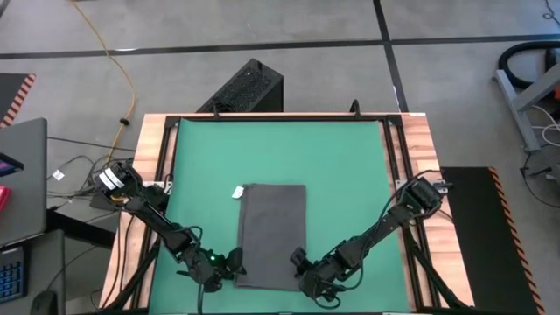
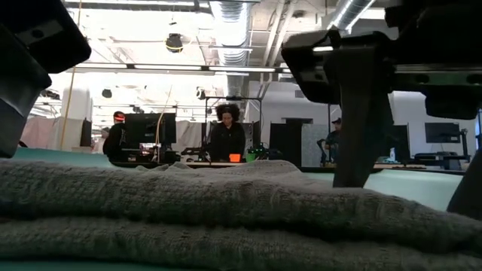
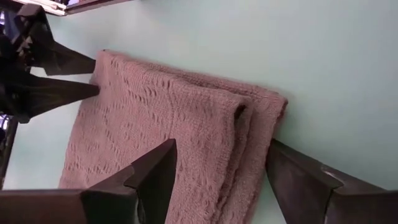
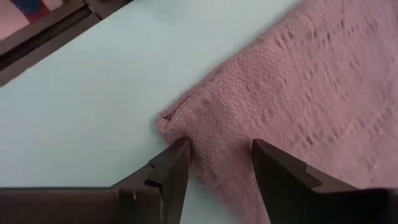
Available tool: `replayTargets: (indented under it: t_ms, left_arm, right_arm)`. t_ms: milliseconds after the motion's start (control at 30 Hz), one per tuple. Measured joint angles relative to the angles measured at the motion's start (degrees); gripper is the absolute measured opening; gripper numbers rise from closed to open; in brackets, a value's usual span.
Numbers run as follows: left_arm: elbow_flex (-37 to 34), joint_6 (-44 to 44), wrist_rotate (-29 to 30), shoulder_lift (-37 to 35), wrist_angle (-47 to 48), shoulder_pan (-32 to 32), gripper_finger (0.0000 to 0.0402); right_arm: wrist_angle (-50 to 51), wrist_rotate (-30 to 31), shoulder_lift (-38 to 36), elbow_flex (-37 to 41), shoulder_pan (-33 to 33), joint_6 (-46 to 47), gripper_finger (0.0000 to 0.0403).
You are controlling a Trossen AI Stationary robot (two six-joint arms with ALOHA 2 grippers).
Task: Roll towel
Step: Roll the gray towel on the table
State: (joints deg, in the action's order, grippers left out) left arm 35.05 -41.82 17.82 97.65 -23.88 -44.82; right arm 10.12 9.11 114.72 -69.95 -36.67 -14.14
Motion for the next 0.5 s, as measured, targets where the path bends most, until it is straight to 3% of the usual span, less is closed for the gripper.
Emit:
replayTargets:
  t_ms: [500]
  left_arm:
    - [0.0, 1.3, -1.1, 0.0, 0.5, 1.0, 0.0208]
  right_arm:
    - [3.3, 1.4, -3.9, 0.2, -1.2, 0.2, 0.0199]
